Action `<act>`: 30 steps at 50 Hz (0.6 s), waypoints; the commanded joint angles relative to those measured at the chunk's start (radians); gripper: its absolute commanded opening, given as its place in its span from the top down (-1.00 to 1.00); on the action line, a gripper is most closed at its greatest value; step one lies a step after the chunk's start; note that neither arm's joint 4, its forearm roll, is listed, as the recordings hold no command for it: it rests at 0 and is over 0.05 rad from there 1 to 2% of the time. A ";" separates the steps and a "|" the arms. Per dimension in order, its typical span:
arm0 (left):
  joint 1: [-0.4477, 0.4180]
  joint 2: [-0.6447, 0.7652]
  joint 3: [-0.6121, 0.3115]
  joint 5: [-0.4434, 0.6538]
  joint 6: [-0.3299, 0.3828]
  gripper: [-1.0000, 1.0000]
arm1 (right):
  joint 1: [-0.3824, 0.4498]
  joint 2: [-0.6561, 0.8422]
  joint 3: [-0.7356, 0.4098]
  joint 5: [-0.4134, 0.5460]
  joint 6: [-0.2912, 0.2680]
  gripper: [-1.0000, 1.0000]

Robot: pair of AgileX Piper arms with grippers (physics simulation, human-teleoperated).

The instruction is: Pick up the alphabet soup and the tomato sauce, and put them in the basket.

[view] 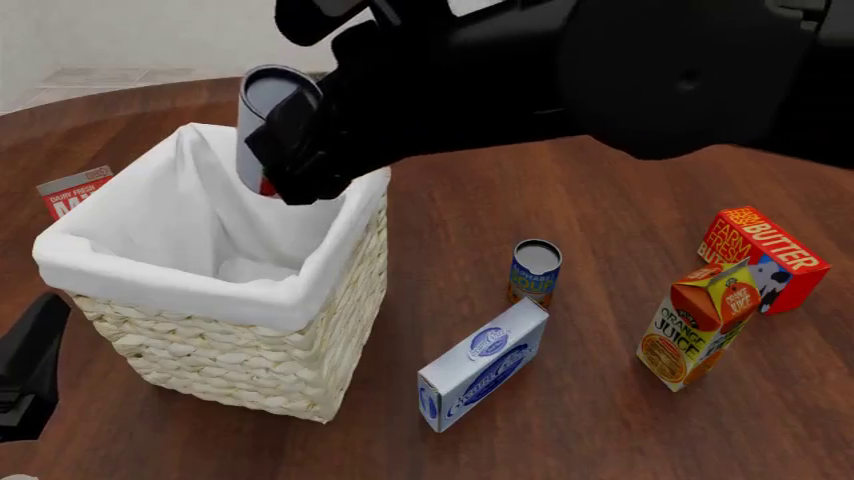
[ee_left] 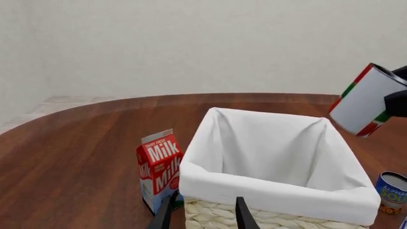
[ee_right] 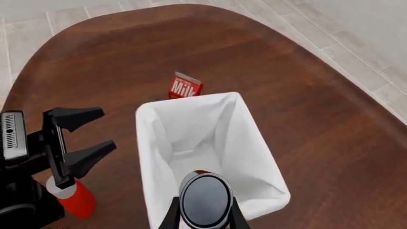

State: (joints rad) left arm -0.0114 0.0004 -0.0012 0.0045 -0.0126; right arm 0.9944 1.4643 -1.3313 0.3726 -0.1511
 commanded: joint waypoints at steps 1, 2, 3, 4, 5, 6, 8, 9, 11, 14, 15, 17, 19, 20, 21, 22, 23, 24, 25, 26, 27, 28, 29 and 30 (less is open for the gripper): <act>0.000 0.000 0.000 -0.001 -0.005 -1.00 | 0.018 0.021 -0.017 -0.003 0.013 1.00; 0.000 0.000 0.000 -0.001 -0.005 -1.00 | 0.020 0.025 -0.015 -0.007 0.011 1.00; 0.000 0.000 0.000 -0.001 -0.006 -1.00 | 0.020 0.025 -0.015 -0.007 0.011 1.00; 0.000 0.000 0.000 -0.001 -0.007 -1.00 | 0.023 0.028 -0.016 -0.008 0.013 1.00; 0.000 0.000 0.000 -0.001 -0.007 -1.00 | 0.024 0.030 -0.015 -0.009 0.012 1.00; 0.000 0.000 0.000 -0.001 -0.008 -1.00 | 0.026 0.032 -0.016 -0.010 0.012 1.00; 0.000 0.000 0.000 -0.001 -0.009 -1.00 | 0.028 0.036 -0.016 -0.011 0.013 1.00; 0.000 0.000 0.000 0.000 -0.010 -1.00 | 0.030 0.040 -0.015 -0.014 0.014 1.00; 0.001 0.000 0.000 0.000 -0.013 -1.00 | 0.034 0.046 -0.014 -0.017 0.014 1.00; 0.000 0.000 0.000 0.000 -0.016 -1.00 | 0.037 0.059 -0.016 -0.021 0.013 1.00; -0.001 0.000 0.000 0.000 -0.016 -1.00 | 0.038 0.063 -0.018 -0.022 0.013 1.00; -0.001 0.000 0.000 0.001 -0.018 -1.00 | 0.042 0.072 -0.022 -0.023 0.013 1.00; -0.002 0.000 0.000 0.001 -0.019 -1.00 | 0.043 0.076 -0.024 -0.025 0.011 1.00; -0.002 0.000 0.000 0.001 -0.020 -1.00 | 0.047 0.084 -0.027 -0.026 0.012 1.00; -0.003 0.000 0.000 0.001 -0.021 -1.00 | 0.049 0.089 -0.028 -0.028 0.010 1.00; -0.003 0.000 0.000 0.002 -0.023 -1.00 | 0.051 0.094 -0.028 -0.030 0.011 1.00; -0.004 0.000 0.000 0.002 -0.023 -1.00 | 0.052 0.098 -0.029 -0.032 0.011 1.00; -0.004 0.000 0.000 0.002 -0.024 -1.00 | 0.053 0.102 -0.029 -0.033 0.010 1.00; -0.004 0.000 0.000 0.002 -0.024 -1.00 | 0.053 0.102 -0.029 -0.033 0.010 1.00; -0.004 0.000 0.000 0.002 -0.025 -1.00 | 0.054 0.109 -0.030 -0.036 0.009 1.00; -0.004 0.000 0.000 0.002 -0.025 -1.00 | 0.054 0.114 -0.031 -0.037 0.009 1.00; -0.004 0.000 0.000 0.002 -0.026 -1.00 | 0.055 0.119 -0.032 -0.038 0.008 1.00; -0.004 0.000 0.000 0.003 -0.028 -1.00 | 0.059 0.124 -0.035 -0.036 0.012 1.00; -0.004 0.000 0.000 0.003 -0.028 -1.00 | 0.059 0.124 -0.035 -0.036 0.012 1.00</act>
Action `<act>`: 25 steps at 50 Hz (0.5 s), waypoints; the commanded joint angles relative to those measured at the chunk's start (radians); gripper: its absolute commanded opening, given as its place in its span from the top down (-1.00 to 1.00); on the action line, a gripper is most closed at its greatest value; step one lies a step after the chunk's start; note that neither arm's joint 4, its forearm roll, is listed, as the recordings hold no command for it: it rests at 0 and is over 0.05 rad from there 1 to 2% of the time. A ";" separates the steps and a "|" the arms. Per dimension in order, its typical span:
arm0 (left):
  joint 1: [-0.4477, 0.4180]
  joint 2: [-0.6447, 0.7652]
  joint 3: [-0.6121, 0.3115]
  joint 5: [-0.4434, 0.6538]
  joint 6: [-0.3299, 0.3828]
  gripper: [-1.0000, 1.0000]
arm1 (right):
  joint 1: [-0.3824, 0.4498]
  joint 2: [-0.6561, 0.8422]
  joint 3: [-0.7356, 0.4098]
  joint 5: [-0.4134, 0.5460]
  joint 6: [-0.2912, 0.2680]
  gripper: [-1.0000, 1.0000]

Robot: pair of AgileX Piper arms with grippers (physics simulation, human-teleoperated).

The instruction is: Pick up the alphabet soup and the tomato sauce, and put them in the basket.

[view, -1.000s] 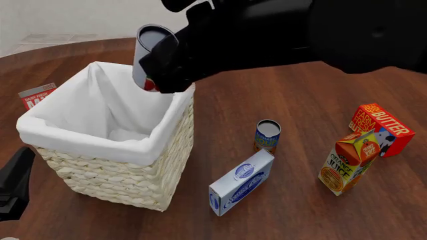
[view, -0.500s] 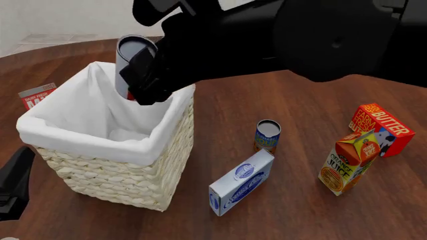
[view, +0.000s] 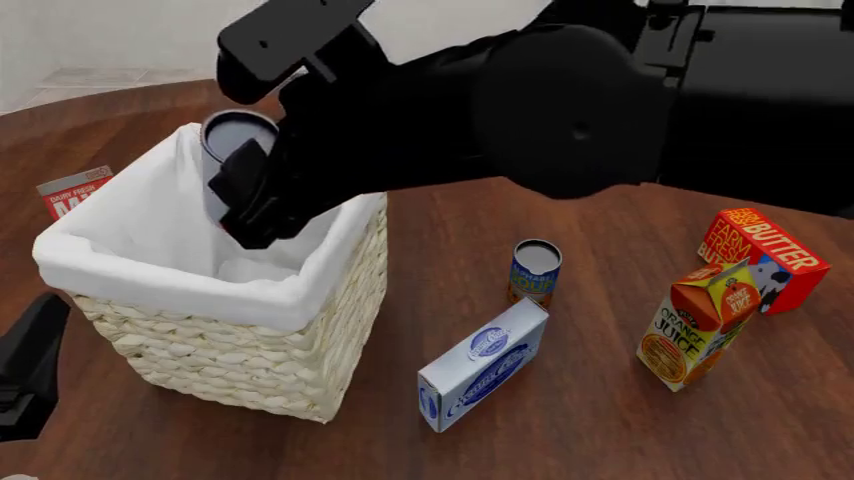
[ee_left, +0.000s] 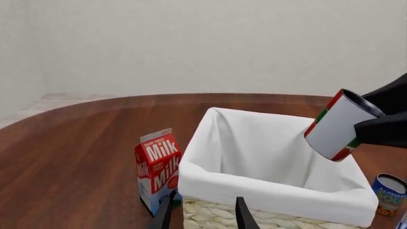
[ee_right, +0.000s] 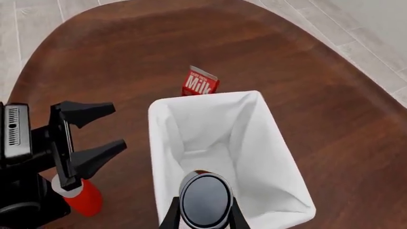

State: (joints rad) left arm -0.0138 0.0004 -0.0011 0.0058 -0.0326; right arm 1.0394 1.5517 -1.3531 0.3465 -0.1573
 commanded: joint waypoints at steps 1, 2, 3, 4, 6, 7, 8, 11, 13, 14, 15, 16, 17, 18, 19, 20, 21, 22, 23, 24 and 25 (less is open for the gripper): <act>-0.001 0.000 0.000 0.001 -0.010 -1.00 | 0.014 0.042 -0.012 -0.013 0.014 1.00; -0.001 0.000 0.000 0.001 -0.011 -1.00 | 0.015 0.046 -0.012 -0.013 0.015 1.00; -0.002 0.000 0.000 0.002 -0.012 -1.00 | 0.015 0.050 -0.013 -0.015 0.013 1.00; -0.002 0.000 0.000 0.002 -0.013 -1.00 | 0.015 0.055 -0.013 -0.016 0.012 1.00; -0.002 0.001 0.000 0.002 -0.016 -1.00 | 0.012 0.065 -0.014 -0.018 0.008 1.00; -0.002 0.001 0.000 0.001 -0.017 -1.00 | 0.012 0.070 -0.015 -0.018 0.007 1.00; -0.002 0.001 0.000 0.001 -0.018 -1.00 | 0.011 0.074 -0.016 -0.018 0.004 1.00; -0.003 0.001 0.000 0.001 -0.019 -1.00 | 0.010 0.080 -0.020 -0.016 0.000 1.00; -0.003 0.001 0.000 0.001 -0.020 -1.00 | 0.011 0.083 -0.025 -0.013 -0.003 1.00; -0.004 0.001 0.000 0.001 -0.020 -1.00 | 0.010 0.084 -0.027 -0.011 -0.004 1.00; -0.004 0.001 0.000 0.000 -0.020 -1.00 | 0.011 0.085 -0.030 -0.008 -0.004 1.00; -0.003 0.001 0.000 0.000 -0.021 -1.00 | 0.011 0.084 -0.031 -0.008 -0.006 1.00; -0.003 0.001 0.000 0.000 -0.021 -1.00 | 0.011 0.084 -0.032 -0.007 -0.006 1.00; -0.003 0.001 0.000 0.000 -0.021 -1.00 | 0.011 0.084 -0.032 -0.007 -0.006 1.00; -0.002 0.001 0.000 -0.001 -0.021 -1.00 | 0.011 0.084 -0.032 -0.007 -0.006 1.00; -0.002 0.001 0.000 -0.001 -0.021 -1.00 | 0.011 0.085 -0.032 -0.006 -0.006 1.00; -0.002 0.001 0.000 -0.001 -0.022 -1.00 | 0.009 0.086 -0.033 -0.005 -0.005 1.00; -0.002 0.001 0.000 -0.002 -0.022 -1.00 | 0.007 0.089 -0.036 -0.003 -0.001 1.00; -0.002 0.001 0.000 -0.002 -0.022 -1.00 | 0.007 0.089 -0.036 -0.002 -0.001 1.00; -0.001 0.001 0.000 -0.002 -0.022 -1.00 | 0.005 0.087 -0.035 -0.003 -0.004 -1.00; -0.001 0.001 0.000 -0.002 -0.022 -1.00 | 0.005 0.087 -0.035 -0.003 -0.006 -1.00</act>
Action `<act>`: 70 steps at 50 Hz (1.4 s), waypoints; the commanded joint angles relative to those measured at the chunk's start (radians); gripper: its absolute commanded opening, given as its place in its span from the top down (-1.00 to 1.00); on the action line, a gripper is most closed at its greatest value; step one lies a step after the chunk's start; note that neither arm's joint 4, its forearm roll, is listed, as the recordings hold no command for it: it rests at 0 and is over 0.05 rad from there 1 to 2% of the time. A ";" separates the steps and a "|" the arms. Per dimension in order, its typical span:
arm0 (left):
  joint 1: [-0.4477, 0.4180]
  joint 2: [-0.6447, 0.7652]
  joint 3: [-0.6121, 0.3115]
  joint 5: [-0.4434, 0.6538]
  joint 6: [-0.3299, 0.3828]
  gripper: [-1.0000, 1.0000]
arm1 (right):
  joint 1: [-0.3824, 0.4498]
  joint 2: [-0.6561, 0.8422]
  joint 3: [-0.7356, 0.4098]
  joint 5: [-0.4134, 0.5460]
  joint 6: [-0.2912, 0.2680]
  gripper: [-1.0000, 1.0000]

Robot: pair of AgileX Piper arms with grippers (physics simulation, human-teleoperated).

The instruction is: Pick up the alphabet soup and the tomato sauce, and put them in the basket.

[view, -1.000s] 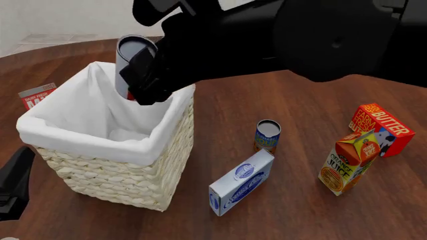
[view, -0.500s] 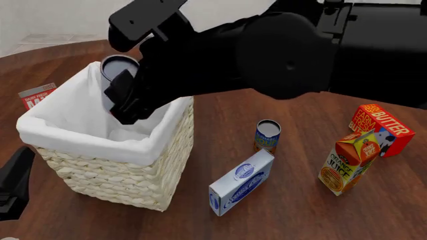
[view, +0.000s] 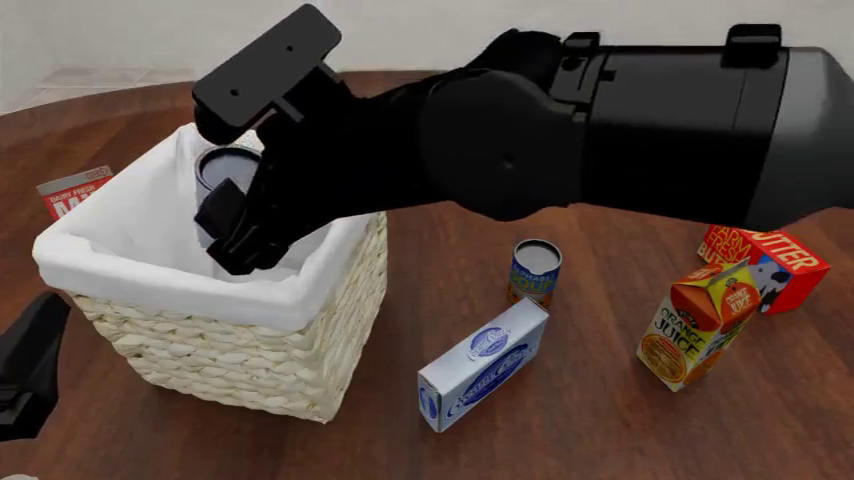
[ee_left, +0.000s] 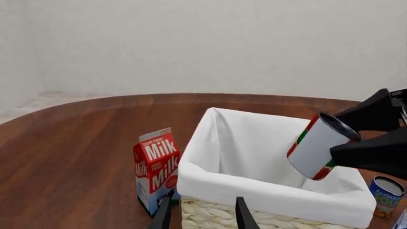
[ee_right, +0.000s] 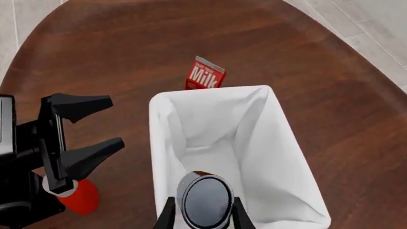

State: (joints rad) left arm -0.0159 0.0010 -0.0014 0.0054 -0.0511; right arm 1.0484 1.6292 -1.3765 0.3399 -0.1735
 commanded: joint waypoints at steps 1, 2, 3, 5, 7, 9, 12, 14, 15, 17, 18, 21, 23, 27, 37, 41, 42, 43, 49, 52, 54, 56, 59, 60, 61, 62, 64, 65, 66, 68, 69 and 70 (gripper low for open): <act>0.001 0.000 0.000 -0.002 -0.004 -1.00 | 0.000 0.011 -0.014 0.008 0.015 -1.00; 0.001 0.000 0.000 -0.002 -0.004 -1.00 | -0.001 0.012 -0.015 0.009 0.016 -1.00; 0.001 0.000 0.000 -0.002 -0.004 -1.00 | -0.001 0.012 -0.015 0.009 0.016 -1.00; 0.001 0.000 0.000 -0.003 -0.004 -1.00 | 0.000 0.011 -0.016 0.011 0.016 -1.00; 0.001 0.000 0.000 -0.003 -0.003 -1.00 | 0.001 0.011 -0.017 0.013 0.018 -1.00; 0.002 0.000 0.000 -0.003 -0.003 -1.00 | 0.003 0.008 -0.019 0.015 0.017 -1.00; 0.002 -0.001 0.000 -0.003 -0.003 -1.00 | 0.006 0.005 -0.020 0.016 0.018 -1.00; 0.002 -0.001 0.000 -0.003 -0.003 -1.00 | 0.006 0.004 -0.019 0.016 0.016 -1.00; 0.002 -0.001 0.000 -0.004 -0.003 -1.00 | 0.006 0.004 -0.020 0.016 0.017 -1.00; 0.002 -0.001 0.000 -0.004 -0.002 -1.00 | 0.006 0.003 -0.020 0.016 0.017 -1.00; 0.002 -0.001 0.000 -0.004 -0.003 -1.00 | 0.006 0.003 -0.021 0.017 0.019 -1.00; 0.003 -0.001 0.000 -0.004 -0.002 -1.00 | 0.006 0.002 -0.021 0.016 0.019 -1.00; 0.003 -0.001 0.000 -0.004 -0.003 -1.00 | 0.005 0.001 -0.022 0.017 0.019 -1.00; 0.004 -0.001 0.000 -0.004 -0.003 -1.00 | 0.005 -0.004 -0.028 0.022 0.021 -1.00; 0.004 -0.001 0.000 -0.003 -0.001 -1.00 | -0.001 -0.020 -0.046 0.038 0.020 -1.00; 0.004 -0.001 0.000 -0.003 0.000 -1.00 | -0.004 -0.033 -0.059 0.050 0.021 -1.00; 0.004 -0.001 0.000 -0.003 0.000 -1.00 | -0.004 -0.033 -0.059 0.050 0.021 -1.00; 0.004 -0.001 0.000 -0.003 0.000 -1.00 | -0.004 -0.041 -0.062 0.055 0.023 -1.00; 0.005 -0.001 0.001 -0.004 0.003 -1.00 | -0.005 -0.060 -0.062 0.063 0.024 -1.00; 0.005 -0.001 0.001 -0.005 0.004 -1.00 | -0.006 -0.067 -0.062 0.066 0.024 -1.00; 0.005 -0.001 0.001 -0.005 0.004 -1.00 | -0.010 -0.074 -0.062 0.069 0.024 -1.00; 0.005 -0.001 0.001 -0.006 0.005 -1.00 | -0.013 -0.081 -0.060 0.072 0.025 -1.00; 0.005 -0.001 0.001 -0.006 0.005 -1.00 | -0.017 -0.086 -0.057 0.074 0.024 -1.00; 0.005 -0.001 0.001 -0.006 0.005 -1.00 | -0.018 -0.087 -0.057 0.074 0.023 -1.00; 0.005 -0.001 0.001 -0.007 0.005 -1.00 | -0.021 -0.090 -0.056 0.076 0.023 -1.00; 0.006 -0.001 0.001 -0.007 0.005 -1.00 | -0.024 -0.092 -0.056 0.078 0.023 -1.00; 0.006 -0.001 0.001 -0.007 0.005 -1.00 | -0.029 -0.098 -0.056 0.080 0.022 -1.00; 0.006 -0.001 0.001 -0.007 0.005 -1.00 | -0.031 -0.101 -0.054 0.081 0.022 -1.00; 0.006 -0.001 0.001 -0.007 0.006 -1.00 | -0.032 -0.103 -0.053 0.081 0.022 -1.00; 0.004 -0.001 0.001 -0.008 0.007 -1.00 | -0.036 -0.108 -0.050 0.082 0.022 -1.00; 0.005 -0.001 0.001 -0.008 0.006 -1.00 | -0.038 -0.110 -0.048 0.083 0.023 -1.00; 0.005 -0.001 0.001 -0.007 0.006 -1.00 | -0.041 -0.111 -0.047 0.083 0.022 -1.00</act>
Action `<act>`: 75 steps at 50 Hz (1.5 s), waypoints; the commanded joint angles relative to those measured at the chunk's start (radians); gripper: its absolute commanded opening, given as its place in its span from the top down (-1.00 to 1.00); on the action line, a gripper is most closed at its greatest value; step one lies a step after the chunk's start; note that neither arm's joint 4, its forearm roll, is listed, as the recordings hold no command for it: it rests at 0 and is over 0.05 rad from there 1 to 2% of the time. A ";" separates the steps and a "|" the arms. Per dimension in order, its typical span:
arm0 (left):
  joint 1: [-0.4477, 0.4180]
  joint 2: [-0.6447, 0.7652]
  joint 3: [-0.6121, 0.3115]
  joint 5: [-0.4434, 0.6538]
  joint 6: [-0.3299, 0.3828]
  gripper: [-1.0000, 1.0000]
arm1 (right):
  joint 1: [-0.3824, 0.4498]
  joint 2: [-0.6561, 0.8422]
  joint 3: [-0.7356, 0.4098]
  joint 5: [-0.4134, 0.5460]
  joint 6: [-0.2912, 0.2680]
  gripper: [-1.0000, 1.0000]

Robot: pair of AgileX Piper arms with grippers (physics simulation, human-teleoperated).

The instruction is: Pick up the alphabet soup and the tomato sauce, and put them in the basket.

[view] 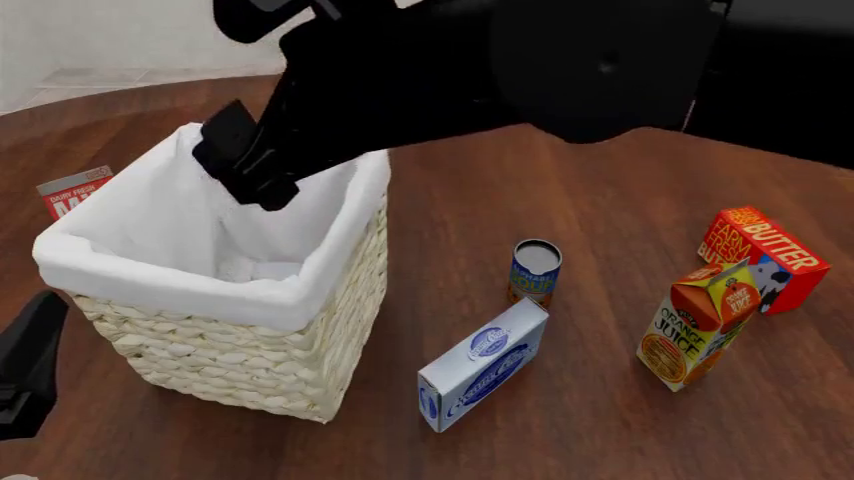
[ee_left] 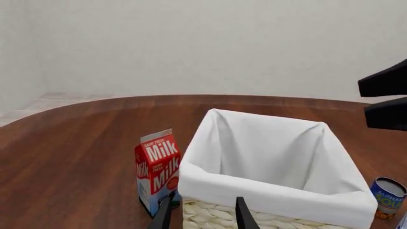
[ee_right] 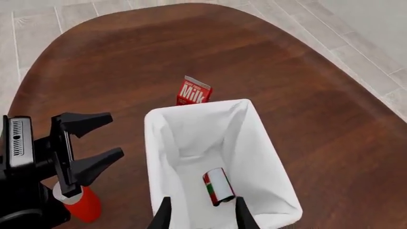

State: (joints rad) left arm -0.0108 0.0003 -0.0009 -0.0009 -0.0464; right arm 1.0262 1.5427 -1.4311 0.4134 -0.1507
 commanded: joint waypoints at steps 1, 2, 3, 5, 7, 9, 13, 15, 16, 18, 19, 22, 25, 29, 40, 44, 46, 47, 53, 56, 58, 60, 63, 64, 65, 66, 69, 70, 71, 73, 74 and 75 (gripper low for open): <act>0.000 0.000 0.000 -0.001 0.002 -1.00 | -0.022 -0.027 0.008 0.011 -0.001 -1.00; -0.001 0.000 0.000 -0.001 0.002 -1.00 | -0.026 -0.030 0.007 0.012 -0.002 -1.00; -0.001 0.000 0.000 0.000 0.003 -1.00 | -0.029 -0.032 0.007 0.014 0.000 -1.00; -0.002 0.000 0.000 0.000 0.005 -1.00 | -0.037 -0.038 0.007 0.017 0.000 -1.00; -0.003 0.000 0.000 0.001 0.005 -1.00 | -0.043 -0.044 0.010 0.018 0.001 -1.00; -0.002 0.000 0.000 0.001 0.007 -1.00 | -0.050 -0.050 0.016 0.017 0.000 -1.00; -0.002 0.000 0.000 0.001 0.009 -1.00 | -0.063 -0.065 0.027 0.021 -0.001 -1.00; -0.003 0.000 0.000 0.002 0.011 -1.00 | -0.071 -0.074 0.031 0.024 -0.001 -1.00; -0.004 0.000 0.000 0.001 0.012 -1.00 | -0.075 -0.077 0.031 0.025 0.001 -1.00; -0.005 0.000 0.000 0.002 0.013 -1.00 | -0.079 -0.078 0.032 0.025 0.002 -1.00; -0.006 0.000 0.000 0.001 0.014 -1.00 | -0.082 -0.081 0.035 0.025 0.001 -1.00; -0.007 0.000 0.000 0.002 0.016 -1.00 | -0.092 -0.089 0.047 0.021 0.002 -1.00; -0.007 0.000 0.000 0.003 0.018 -1.00 | -0.103 -0.096 0.057 0.019 0.004 -1.00; -0.006 0.000 0.000 0.004 0.020 -1.00 | -0.117 -0.105 0.062 0.020 0.004 -1.00; -0.008 0.000 0.000 0.006 0.026 -1.00 | -0.158 -0.127 0.086 0.019 0.007 -1.00; -0.008 0.000 0.000 0.007 0.027 -1.00 | -0.169 -0.128 0.089 0.018 0.007 -1.00; -0.006 0.000 0.000 0.007 0.026 -1.00 | -0.175 -0.130 0.091 0.017 0.006 -1.00; -0.005 0.000 0.000 0.007 0.025 -1.00 | -0.179 -0.132 0.093 0.017 0.007 -1.00; -0.008 0.000 0.000 0.005 0.029 -1.00 | -0.200 -0.137 0.116 0.004 0.010 -1.00; -0.008 0.000 0.000 0.005 0.030 -1.00 | -0.202 -0.141 0.124 0.001 0.011 -1.00; -0.008 0.000 0.000 0.004 0.030 -1.00 | -0.207 -0.145 0.132 -0.001 0.013 -1.00; -0.007 0.000 0.000 0.004 0.031 -1.00 | -0.213 -0.150 0.140 -0.002 0.013 -1.00; -0.006 0.000 0.000 0.003 0.031 -1.00 | -0.223 -0.156 0.148 -0.002 0.013 -1.00; -0.006 0.000 0.000 0.003 0.031 -1.00 | -0.223 -0.156 0.148 -0.002 0.013 -1.00; -0.006 0.000 0.000 0.003 0.031 -1.00 | -0.225 -0.159 0.152 -0.001 0.013 -1.00; -0.006 0.000 0.000 0.003 0.031 -1.00 | -0.230 -0.162 0.155 -0.001 0.013 -1.00; -0.006 0.000 0.000 0.002 0.031 -1.00 | -0.247 -0.173 0.171 -0.001 0.012 -1.00; -0.006 0.000 0.000 0.001 0.031 -1.00 | -0.247 -0.173 0.171 -0.001 0.012 -1.00; -0.006 0.000 0.000 0.002 0.031 -1.00 | -0.247 -0.173 0.171 -0.001 0.012 -1.00; -0.006 0.000 0.000 0.001 0.031 -1.00 | -0.257 -0.179 0.179 -0.002 0.011 -1.00; -0.007 0.000 0.000 0.001 0.030 -1.00 | -0.263 -0.180 0.181 -0.002 0.012 -1.00; -0.007 0.000 0.000 0.001 0.030 -1.00 | -0.266 -0.182 0.185 -0.003 0.012 -1.00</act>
State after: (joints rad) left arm -0.0171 0.0003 -0.0010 0.0016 -0.0164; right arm 0.7934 1.3797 -1.2753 0.4135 -0.1393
